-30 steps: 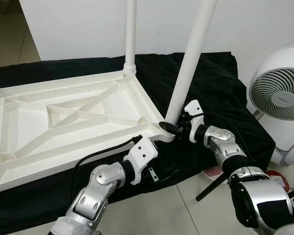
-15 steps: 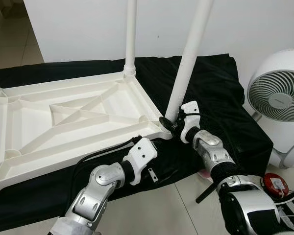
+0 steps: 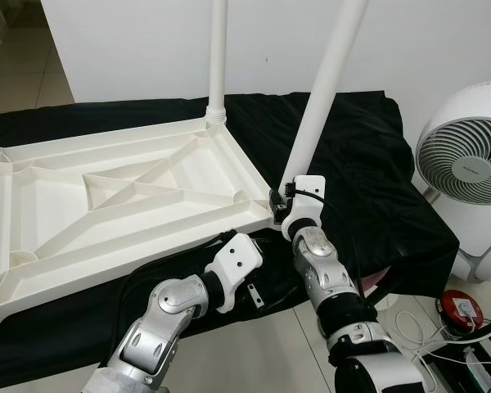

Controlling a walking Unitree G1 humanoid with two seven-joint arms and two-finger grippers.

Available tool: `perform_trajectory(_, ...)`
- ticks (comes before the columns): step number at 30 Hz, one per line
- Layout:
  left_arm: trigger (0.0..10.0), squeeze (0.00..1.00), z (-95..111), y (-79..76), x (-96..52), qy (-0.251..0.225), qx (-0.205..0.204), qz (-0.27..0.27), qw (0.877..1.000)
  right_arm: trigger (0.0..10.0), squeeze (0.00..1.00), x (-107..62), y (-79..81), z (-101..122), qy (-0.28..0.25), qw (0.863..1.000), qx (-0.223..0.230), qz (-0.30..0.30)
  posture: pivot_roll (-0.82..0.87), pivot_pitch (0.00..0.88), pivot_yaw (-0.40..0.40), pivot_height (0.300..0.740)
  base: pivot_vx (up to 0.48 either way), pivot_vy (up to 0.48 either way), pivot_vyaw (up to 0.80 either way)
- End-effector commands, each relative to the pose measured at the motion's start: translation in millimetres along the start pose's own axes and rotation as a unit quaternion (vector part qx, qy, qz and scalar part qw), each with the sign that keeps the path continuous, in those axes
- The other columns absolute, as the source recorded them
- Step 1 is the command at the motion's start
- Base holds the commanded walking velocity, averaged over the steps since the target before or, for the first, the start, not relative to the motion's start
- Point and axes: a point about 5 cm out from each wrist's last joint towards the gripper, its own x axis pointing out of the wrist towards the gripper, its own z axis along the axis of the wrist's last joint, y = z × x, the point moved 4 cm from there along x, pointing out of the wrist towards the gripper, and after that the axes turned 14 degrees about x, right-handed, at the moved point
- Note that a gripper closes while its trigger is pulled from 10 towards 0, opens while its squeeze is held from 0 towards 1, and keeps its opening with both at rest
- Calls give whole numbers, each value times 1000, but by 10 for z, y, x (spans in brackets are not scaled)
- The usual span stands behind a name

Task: Building children table

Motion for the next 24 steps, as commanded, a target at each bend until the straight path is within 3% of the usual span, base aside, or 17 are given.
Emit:
perform_trajectory(1, 10000, 0, -6, 19, 2, 8, -1, 22, 1000, 10000, 349, -26, -13, 6, -6, 1000, 7, 1, 9, 0, -87, 740, 0, 0, 0)
perform_trajectory(2, 10000, 0, -6, 19, 2, 8, -1, 22, 1000, 10000, 349, -26, -13, 6, -6, 1000, 7, 1, 9, 0, -87, 740, 0, 0, 0)
perform_trajectory(3, 10000, 0, -6, 20, 2, 8, 0, 23, 1000, 10000, 1000, -55, -39, 70, -22, 1000, 9, 2, 9, 0, -90, 740, 0, 0, 0)
perform_trajectory(10, 10000, 0, -5, 47, -6, 9, 2, 29, 1000, 10000, 1000, -168, -98, 132, -39, 999, 10, 10, 8, 0, -93, 740, 0, 0, 0)
perform_trajectory(11, 10000, 0, -8, 61, -15, 10, 3, 32, 999, 10000, 969, -225, -104, 114, -36, 999, 1, 18, 4, 0, -93, 740, 0, 0, 0)
perform_trajectory(12, 10000, 0, -24, 99, -35, 13, 5, 37, 999, 10000, 0, -340, -92, 104, -36, 999, -8, 37, 0, 0, -93, 740, 0, 0, 0)
perform_trajectory(21, 10000, 0, -13, 164, -57, 14, 13, 45, 999, 10000, 0, -570, -102, 107, -39, 996, -29, 76, 1, 0, -89, 740, 0, 0, 0)
perform_trajectory(22, 10000, 0, 0, 183, -65, 13, 17, 49, 999, 6941, 0, -617, -86, 103, -37, 995, -29, 92, 4, 0, -91, 740, 0, 0, 0)
perform_trajectory(23, 10000, 0, 28, 215, -72, 5, 15, 56, 998, 0, 0, -675, -62, 90, -32, 993, -25, 113, 2, 0, -90, 740, 0, 0, 0)
perform_trajectory(24, 10000, 0, 51, 238, -75, -1, 12, 61, 998, 0, 0, -713, -38, 78, -27, 991, -20, 131, 2, 0, -90, 740, 0, 0, 0)
